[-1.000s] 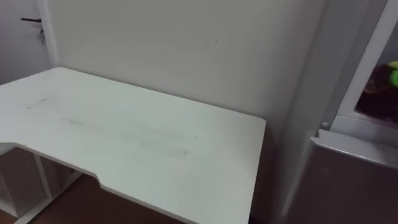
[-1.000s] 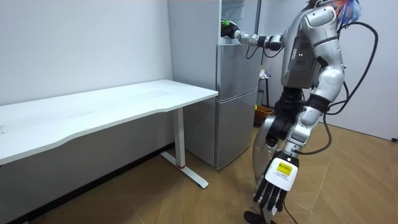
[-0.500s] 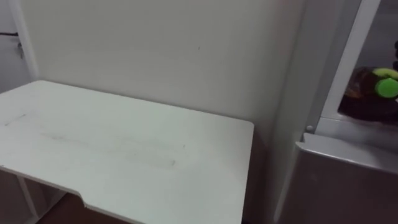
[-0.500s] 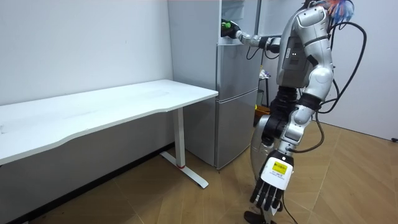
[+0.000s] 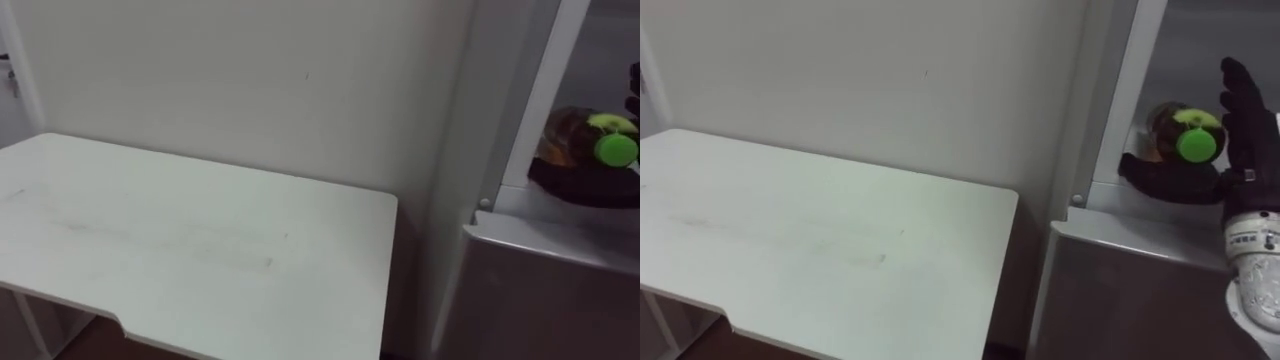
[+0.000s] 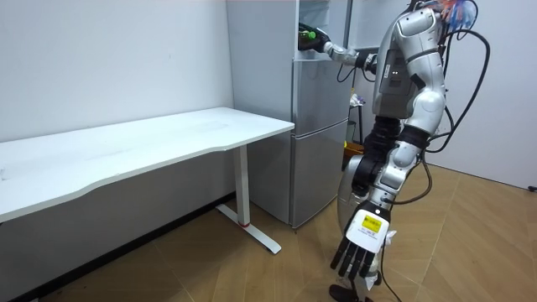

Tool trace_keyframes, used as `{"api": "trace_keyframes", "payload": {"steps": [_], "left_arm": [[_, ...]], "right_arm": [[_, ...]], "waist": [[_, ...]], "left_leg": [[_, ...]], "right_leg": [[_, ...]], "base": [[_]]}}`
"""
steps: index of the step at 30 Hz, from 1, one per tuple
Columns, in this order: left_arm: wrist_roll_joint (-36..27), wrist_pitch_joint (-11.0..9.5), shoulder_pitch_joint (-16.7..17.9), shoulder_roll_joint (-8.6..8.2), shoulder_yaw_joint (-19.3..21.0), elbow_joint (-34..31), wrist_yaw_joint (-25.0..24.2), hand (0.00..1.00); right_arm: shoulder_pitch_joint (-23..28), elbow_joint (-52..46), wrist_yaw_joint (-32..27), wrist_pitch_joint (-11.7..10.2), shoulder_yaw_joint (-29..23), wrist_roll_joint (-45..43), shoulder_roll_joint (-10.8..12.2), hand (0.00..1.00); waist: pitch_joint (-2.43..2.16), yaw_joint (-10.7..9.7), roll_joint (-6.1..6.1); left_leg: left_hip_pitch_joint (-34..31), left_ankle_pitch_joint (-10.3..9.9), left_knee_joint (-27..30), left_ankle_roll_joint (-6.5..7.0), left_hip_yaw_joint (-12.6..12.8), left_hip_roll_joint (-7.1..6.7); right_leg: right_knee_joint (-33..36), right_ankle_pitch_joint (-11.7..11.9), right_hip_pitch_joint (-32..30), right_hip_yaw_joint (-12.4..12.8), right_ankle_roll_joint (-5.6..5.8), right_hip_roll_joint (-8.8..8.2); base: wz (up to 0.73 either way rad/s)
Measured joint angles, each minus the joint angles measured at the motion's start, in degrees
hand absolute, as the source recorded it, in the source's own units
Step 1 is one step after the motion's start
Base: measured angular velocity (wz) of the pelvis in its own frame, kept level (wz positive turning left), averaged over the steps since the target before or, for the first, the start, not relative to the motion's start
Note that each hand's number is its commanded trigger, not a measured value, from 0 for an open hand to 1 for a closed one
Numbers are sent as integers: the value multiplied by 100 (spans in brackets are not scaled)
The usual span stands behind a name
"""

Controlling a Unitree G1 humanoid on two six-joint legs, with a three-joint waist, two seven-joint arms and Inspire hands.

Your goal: Put the bottle in the upper fridge

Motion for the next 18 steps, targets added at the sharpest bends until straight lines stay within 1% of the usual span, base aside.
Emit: {"api": "trace_keyframes", "payload": {"steps": [5,7,12,13,14,18], "left_arm": [[-41,-89,44,0,1,42,-7,0],[-41,-92,50,-10,1,66,-10,0],[-31,-135,63,-36,10,233,-25,0],[-29,-135,69,-62,42,232,-33,0],[-29,-135,69,-97,100,233,-41,0],[-26,-137,71,-140,155,239,-41,0]], "right_arm": [[187,-487,-128,0,-134,-32,3,0],[262,-669,-135,-2,-219,-31,21,0],[317,-1072,-133,-11,-229,-34,23,0],[354,-1146,-126,-42,-247,-34,23,6],[384,-1217,-125,-48,-270,-33,23,100],[465,-1338,-120,-71,-291,-45,23,100]], "waist": [[-3,-4,14],[-4,-1,27],[-5,1,47],[-6,-2,45],[-9,1,40],[-15,5,33]], "left_leg": [[4,-2,3,-2,36,6],[4,-5,4,-1,51,8],[46,-23,6,-3,113,19],[49,-30,11,-2,118,20],[49,-32,13,0,119,19],[56,-36,27,2,122,18]], "right_leg": [[6,0,2,7,-1,3],[6,0,-1,19,0,4],[14,0,0,84,0,15],[17,0,5,91,0,17],[18,0,6,93,0,16],[25,1,20,98,0,15]], "base": [[0],[-2],[-7],[-3],[0],[0]]}}
